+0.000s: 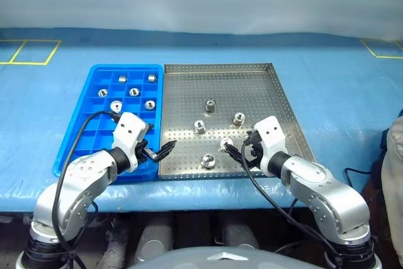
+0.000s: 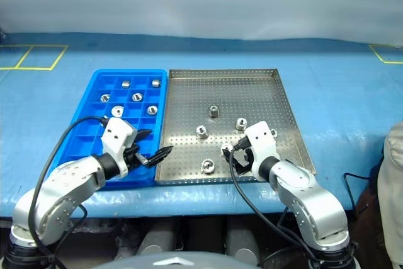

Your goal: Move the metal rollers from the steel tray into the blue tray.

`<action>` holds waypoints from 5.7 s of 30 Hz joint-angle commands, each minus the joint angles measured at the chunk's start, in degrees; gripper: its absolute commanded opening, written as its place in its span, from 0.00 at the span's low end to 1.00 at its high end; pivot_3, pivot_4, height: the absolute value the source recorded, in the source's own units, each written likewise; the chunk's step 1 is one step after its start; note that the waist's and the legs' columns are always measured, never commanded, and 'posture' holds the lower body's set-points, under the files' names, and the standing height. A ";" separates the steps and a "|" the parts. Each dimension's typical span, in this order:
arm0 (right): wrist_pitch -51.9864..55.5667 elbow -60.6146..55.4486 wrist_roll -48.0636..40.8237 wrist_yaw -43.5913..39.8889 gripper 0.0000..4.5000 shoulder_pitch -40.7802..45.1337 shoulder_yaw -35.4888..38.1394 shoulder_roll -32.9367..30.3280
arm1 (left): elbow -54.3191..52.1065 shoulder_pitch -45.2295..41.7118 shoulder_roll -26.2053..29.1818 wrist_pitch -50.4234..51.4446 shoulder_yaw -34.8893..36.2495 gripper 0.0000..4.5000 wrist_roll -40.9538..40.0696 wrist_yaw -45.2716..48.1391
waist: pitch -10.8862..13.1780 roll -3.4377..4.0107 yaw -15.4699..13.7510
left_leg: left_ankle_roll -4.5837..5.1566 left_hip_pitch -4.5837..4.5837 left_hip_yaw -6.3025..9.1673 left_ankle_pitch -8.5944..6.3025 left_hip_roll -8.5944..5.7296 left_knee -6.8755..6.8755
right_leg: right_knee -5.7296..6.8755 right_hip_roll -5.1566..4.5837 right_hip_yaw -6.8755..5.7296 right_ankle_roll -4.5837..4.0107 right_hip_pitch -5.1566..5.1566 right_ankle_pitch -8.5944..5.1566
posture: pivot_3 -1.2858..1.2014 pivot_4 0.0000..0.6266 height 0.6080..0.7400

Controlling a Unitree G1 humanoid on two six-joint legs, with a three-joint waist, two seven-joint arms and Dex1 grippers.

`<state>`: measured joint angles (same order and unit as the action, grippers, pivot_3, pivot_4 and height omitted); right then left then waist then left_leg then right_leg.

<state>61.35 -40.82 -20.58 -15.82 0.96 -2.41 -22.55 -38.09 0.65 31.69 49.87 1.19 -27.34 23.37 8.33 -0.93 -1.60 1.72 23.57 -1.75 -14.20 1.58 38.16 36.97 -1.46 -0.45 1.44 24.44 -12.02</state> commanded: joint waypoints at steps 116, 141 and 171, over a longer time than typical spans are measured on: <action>-7.28 1.10 3.97 1.62 1.00 6.10 -8.47 5.75 | 16.88 -19.24 -18.07 -4.87 12.35 0.99 23.27 -21.67 | 0.07 -0.29 -0.68 | 0.19 0.06 -0.10 0.09 -0.17 0.14 | 0.01 -0.04 0.29 0.30 -0.01 0.55 | 0.54 0.24 1.00; -7.94 -1.85 6.38 6.55 1.00 0.09 -4.70 6.72 | 60.52 -44.36 -31.22 -16.00 -6.03 0.99 18.67 -7.18 | 0.07 -0.29 2.84 | 0.31 0.08 -0.24 0.05 -0.35 0.17 | -0.04 0.00 0.49 0.60 0.04 0.53 | 0.49 0.24 1.00; -7.88 -0.16 6.71 5.33 1.00 1.17 -5.97 7.07 | 53.82 -39.54 -31.99 -18.64 0.11 0.37 19.15 -12.26 | 0.07 -0.29 3.51 | 0.36 0.10 -0.30 0.02 -0.24 0.19 | -0.03 -0.02 0.60 0.56 0.08 0.70 | 0.51 0.24 1.00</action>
<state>54.27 -40.44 -13.78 -10.11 1.19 -8.21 -15.64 23.87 -39.24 -0.70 30.03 -0.07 -7.03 11.96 8.40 -1.22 1.91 2.08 23.67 -2.05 -14.18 1.34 38.36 36.94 -1.48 0.14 2.00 24.52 -11.32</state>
